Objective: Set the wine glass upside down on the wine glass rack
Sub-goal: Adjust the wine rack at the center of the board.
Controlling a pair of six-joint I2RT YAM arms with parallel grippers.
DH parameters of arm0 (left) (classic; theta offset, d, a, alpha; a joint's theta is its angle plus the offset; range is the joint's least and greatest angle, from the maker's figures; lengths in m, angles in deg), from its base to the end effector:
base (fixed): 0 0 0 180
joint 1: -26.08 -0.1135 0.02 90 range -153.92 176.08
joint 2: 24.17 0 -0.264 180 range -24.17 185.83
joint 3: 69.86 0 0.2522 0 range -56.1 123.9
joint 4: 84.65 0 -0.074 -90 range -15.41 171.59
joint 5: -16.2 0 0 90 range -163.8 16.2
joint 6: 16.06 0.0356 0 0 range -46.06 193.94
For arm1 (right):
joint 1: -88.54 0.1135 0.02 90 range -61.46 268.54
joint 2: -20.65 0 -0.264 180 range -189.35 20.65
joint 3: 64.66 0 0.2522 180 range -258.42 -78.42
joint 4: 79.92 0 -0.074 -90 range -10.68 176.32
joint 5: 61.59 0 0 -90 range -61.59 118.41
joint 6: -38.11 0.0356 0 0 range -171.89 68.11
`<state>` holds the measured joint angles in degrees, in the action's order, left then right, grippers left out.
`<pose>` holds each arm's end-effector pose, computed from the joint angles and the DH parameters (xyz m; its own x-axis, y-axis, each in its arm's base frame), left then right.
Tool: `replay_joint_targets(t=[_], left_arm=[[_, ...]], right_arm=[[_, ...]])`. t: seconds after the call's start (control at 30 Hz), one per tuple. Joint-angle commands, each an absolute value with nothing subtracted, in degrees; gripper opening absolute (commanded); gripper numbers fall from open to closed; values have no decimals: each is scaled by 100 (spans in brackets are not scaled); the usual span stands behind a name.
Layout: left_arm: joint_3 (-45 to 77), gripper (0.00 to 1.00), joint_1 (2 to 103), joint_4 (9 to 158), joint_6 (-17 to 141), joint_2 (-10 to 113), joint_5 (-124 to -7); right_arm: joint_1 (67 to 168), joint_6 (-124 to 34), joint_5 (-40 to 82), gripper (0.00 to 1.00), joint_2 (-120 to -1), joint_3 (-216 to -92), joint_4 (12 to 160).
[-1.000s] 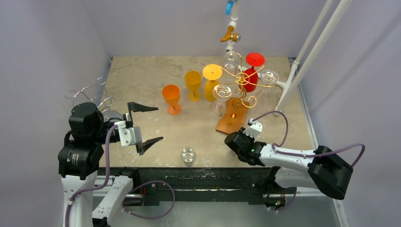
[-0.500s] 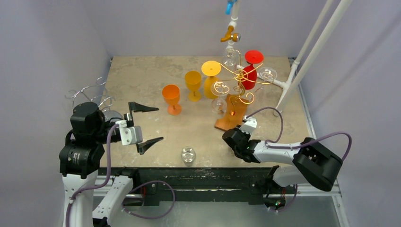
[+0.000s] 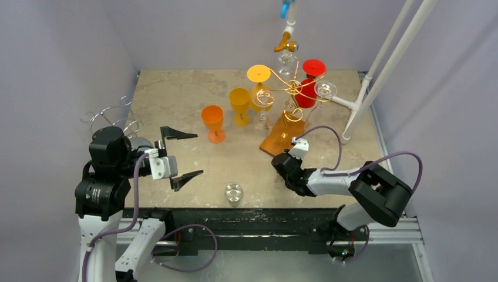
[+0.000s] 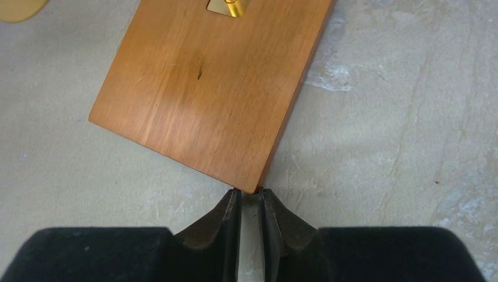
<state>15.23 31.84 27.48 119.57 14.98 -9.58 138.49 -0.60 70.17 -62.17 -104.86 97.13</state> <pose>0.0701 -0.0393 0.4280 0.3655 0.2756 -0.8891 0.8773 0.2172 0.4279 0.1745 0.1707 0.1328 -0.4988 0.3112 -0.8089 0.1891 0.9499 0.2488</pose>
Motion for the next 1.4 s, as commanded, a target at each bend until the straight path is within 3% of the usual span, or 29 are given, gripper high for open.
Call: replay_joint_targets(t=[0.0,0.6,0.87,1.07,1.13,1.17,1.2,1.37], left_arm=[[1483,100,3173,2876,12002,1537,-920],[1423,100,3172,2894,12005,1537,-922],[1352,100,3171,2886,12015,1555,-989],[1254,100,3171,3007,11875,1564,-972],[1216,100,3171,3081,11757,1548,-1019],[1192,100,3171,3179,11648,1542,-1050],[1177,100,3171,3288,11486,1538,-1099],[1233,100,3171,3487,11180,1590,-1306]], right_arm=[[13787,-374,6446,23,-6474,-10726,10103],[13675,-909,5799,21,-7049,-11106,10621],[13758,-907,5793,28,-5780,-10777,10239],[14527,-948,6060,47,-4692,-10868,9295],[14903,-978,6284,66,-4487,-11125,8618],[15035,-1002,6369,89,-4393,-11371,8280],[15148,-1020,6410,98,-4289,-11556,7915],[15224,-636,5799,99,-3184,-11855,7459]])
